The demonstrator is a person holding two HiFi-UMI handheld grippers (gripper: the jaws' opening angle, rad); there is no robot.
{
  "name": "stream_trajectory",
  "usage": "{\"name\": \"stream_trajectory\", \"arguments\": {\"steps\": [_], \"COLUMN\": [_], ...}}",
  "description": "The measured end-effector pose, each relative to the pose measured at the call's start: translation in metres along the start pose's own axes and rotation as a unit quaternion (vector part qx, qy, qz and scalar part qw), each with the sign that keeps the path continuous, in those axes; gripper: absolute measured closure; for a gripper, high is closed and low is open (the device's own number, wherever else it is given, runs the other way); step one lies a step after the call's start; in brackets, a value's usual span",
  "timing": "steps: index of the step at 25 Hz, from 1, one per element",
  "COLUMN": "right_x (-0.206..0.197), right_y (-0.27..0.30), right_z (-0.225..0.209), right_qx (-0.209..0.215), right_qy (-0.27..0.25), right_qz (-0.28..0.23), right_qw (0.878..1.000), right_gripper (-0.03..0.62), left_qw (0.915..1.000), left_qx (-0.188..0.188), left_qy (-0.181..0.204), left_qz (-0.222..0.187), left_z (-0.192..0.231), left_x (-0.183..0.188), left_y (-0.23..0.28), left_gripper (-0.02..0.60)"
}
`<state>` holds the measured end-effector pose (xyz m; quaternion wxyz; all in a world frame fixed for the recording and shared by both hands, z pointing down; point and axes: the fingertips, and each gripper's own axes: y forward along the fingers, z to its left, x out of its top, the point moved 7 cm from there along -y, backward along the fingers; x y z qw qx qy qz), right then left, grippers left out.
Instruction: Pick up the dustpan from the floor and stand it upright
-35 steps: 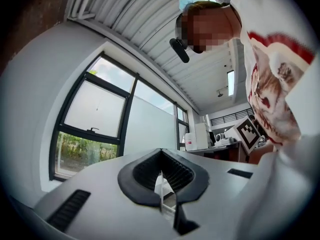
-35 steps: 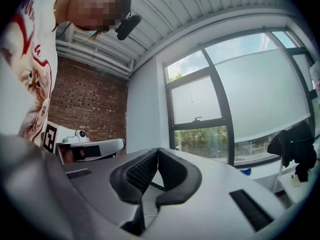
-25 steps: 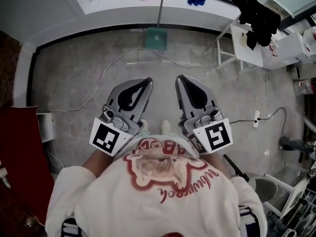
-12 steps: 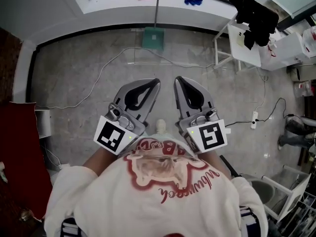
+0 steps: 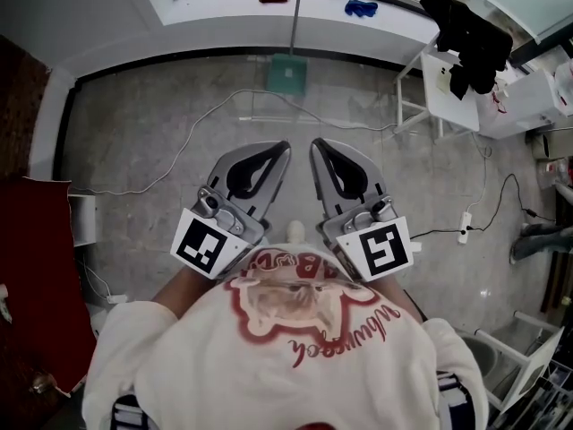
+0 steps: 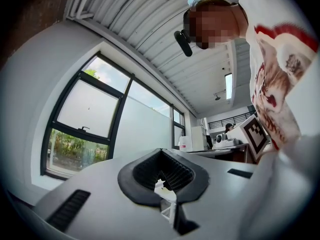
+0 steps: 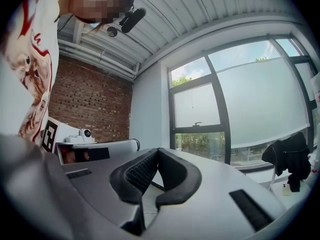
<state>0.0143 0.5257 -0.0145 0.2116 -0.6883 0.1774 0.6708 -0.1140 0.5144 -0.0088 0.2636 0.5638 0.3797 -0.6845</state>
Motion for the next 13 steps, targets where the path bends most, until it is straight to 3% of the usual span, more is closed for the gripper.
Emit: {"name": "stream_trajectory", "arguments": {"steps": [13], "right_x": [-0.0077], "right_y": [0.0000], "right_z": [0.0014], "right_qx": [0.001], "right_qy": [0.013], "right_qz": [0.008], "right_qw": [1.000], "right_gripper": [0.569], "left_qw": [1.0000], "left_qx": [0.002], "left_qy": [0.000], "left_qz": [0.003], "left_z": [0.0002], "left_x": [-0.0042], "left_y": [-0.0009], "left_gripper": [0.563]}}
